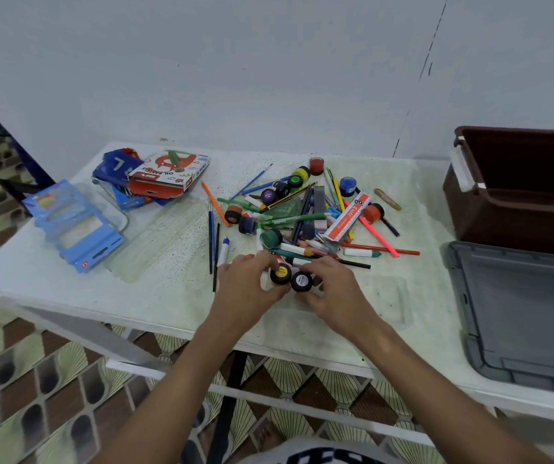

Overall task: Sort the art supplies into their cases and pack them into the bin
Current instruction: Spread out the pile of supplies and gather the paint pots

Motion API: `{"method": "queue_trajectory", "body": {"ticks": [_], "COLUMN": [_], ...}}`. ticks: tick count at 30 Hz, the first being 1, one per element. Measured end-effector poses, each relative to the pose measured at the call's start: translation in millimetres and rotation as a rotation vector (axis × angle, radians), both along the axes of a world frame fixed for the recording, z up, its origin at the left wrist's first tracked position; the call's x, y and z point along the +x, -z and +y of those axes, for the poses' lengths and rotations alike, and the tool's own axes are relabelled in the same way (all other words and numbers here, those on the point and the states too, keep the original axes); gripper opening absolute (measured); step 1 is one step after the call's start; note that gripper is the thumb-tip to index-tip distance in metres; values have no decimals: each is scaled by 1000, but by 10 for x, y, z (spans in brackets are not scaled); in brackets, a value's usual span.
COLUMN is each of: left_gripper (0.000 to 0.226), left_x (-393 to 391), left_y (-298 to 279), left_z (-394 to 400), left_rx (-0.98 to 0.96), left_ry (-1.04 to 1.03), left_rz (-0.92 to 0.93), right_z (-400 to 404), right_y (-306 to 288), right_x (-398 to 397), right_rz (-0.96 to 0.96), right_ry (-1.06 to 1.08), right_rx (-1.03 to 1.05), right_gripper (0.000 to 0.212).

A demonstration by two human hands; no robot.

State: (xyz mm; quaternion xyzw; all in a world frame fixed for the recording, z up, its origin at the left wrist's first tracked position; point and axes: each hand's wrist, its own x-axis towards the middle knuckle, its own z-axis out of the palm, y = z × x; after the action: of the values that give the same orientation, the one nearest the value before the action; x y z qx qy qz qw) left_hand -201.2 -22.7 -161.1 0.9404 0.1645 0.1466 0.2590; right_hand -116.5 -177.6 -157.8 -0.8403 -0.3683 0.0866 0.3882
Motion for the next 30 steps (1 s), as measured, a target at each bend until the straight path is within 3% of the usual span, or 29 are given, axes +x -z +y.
{"method": "queue_trajectory", "body": {"ticks": [8, 13, 30], "left_gripper": [27, 24, 22], "left_x": [19, 30, -8], "left_y": [130, 182, 114], "left_z": [41, 72, 62], "left_rx": [122, 53, -46], "left_ry": [25, 77, 105], "left_rz": [-1, -48, -61], "right_z": [37, 41, -17], "right_y": [74, 111, 181], "right_x": [-33, -79, -28], "right_rz": [-69, -165, -141], "right_ry": [23, 44, 43], "right_rx": [-8, -49, -139], "right_gripper": [38, 37, 44]}}
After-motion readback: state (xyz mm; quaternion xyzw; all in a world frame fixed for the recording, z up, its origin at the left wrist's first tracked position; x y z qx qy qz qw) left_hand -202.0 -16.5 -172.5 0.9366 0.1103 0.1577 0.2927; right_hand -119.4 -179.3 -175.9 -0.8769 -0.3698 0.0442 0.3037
